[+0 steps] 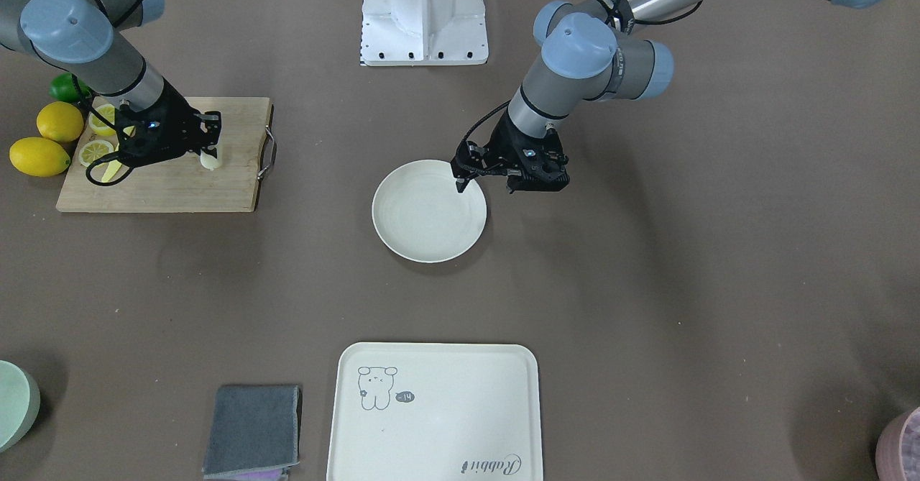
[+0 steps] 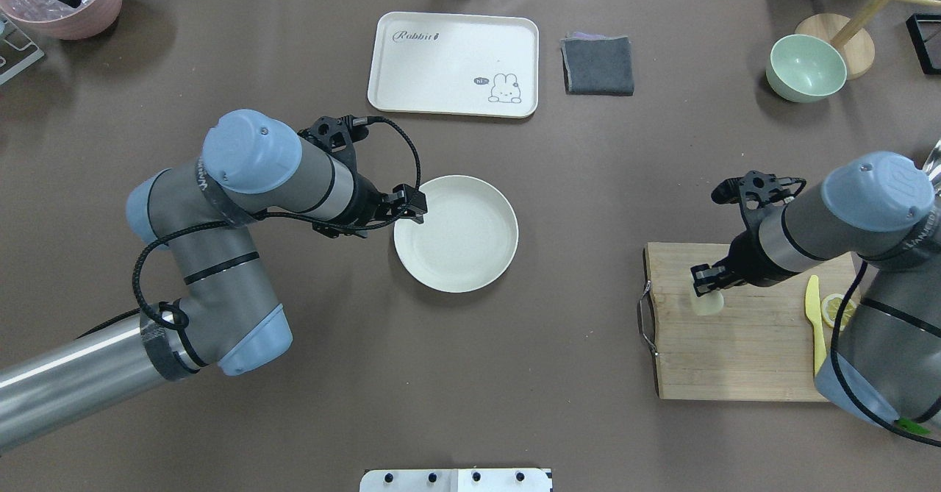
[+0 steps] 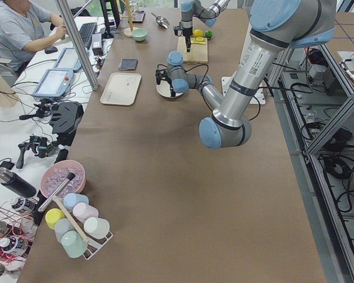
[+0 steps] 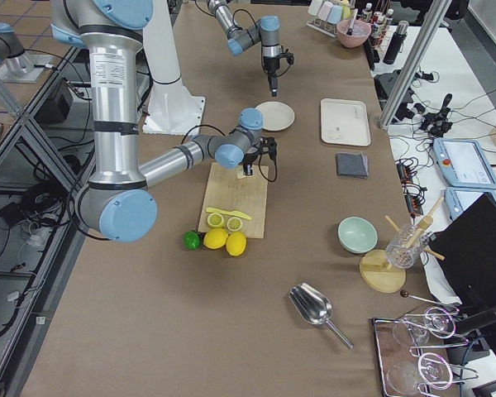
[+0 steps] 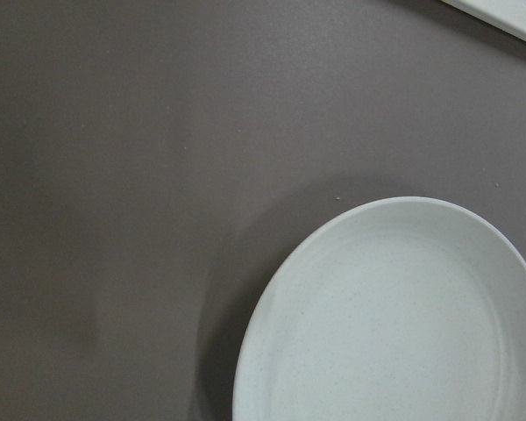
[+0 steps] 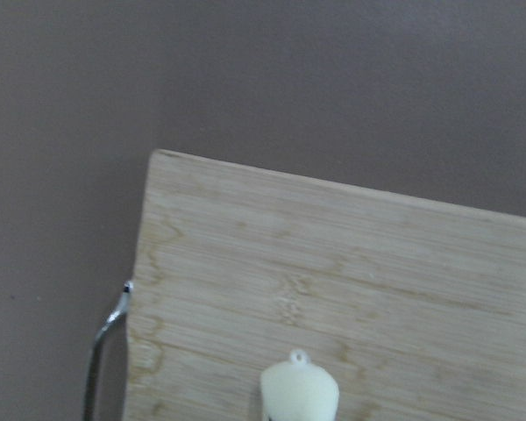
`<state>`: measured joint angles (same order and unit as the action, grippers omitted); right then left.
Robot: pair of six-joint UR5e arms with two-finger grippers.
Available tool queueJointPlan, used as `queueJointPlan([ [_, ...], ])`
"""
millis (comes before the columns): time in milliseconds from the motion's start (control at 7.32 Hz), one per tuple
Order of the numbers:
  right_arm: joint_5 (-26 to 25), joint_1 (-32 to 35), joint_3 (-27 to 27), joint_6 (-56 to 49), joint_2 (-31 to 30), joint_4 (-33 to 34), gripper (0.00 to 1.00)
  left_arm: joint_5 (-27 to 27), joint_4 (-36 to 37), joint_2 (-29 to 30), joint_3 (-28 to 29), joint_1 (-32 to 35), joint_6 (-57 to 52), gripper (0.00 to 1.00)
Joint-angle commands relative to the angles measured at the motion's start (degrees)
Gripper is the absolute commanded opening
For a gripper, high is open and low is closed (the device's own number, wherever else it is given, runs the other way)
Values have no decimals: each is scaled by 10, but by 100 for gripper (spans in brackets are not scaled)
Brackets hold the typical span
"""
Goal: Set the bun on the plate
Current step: 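Grasp the white bun with the right gripper while the left gripper releases the plate, then carry the bun over the plate with the right gripper while the left arm withdraws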
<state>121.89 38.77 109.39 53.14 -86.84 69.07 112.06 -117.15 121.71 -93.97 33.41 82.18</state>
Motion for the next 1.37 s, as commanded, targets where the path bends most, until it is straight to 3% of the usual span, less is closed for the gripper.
queueJointPlan([
  [0, -18, -3, -17, 2, 159, 147, 8, 0, 0, -99, -100, 20, 4, 98],
  [137, -32, -8, -62, 7, 231, 166, 11, 1, 0, -133, -119, 39, 4, 98],
  [410, -71, -34, -176, 57, 358, 165, 12, 0, -1, -148, -126, 65, 3, 98],
  [683, -112, -62, -266, 85, 444, 163, 13, 1, -48, -213, -134, 75, 0, 98],
  [820, -116, -70, -286, 85, 448, 137, 14, 6, -106, -261, -140, 75, -1, 98],
  [1230, -137, -86, -305, 133, 452, 106, 18, 2, -129, -263, -142, 74, 1, 98],
])
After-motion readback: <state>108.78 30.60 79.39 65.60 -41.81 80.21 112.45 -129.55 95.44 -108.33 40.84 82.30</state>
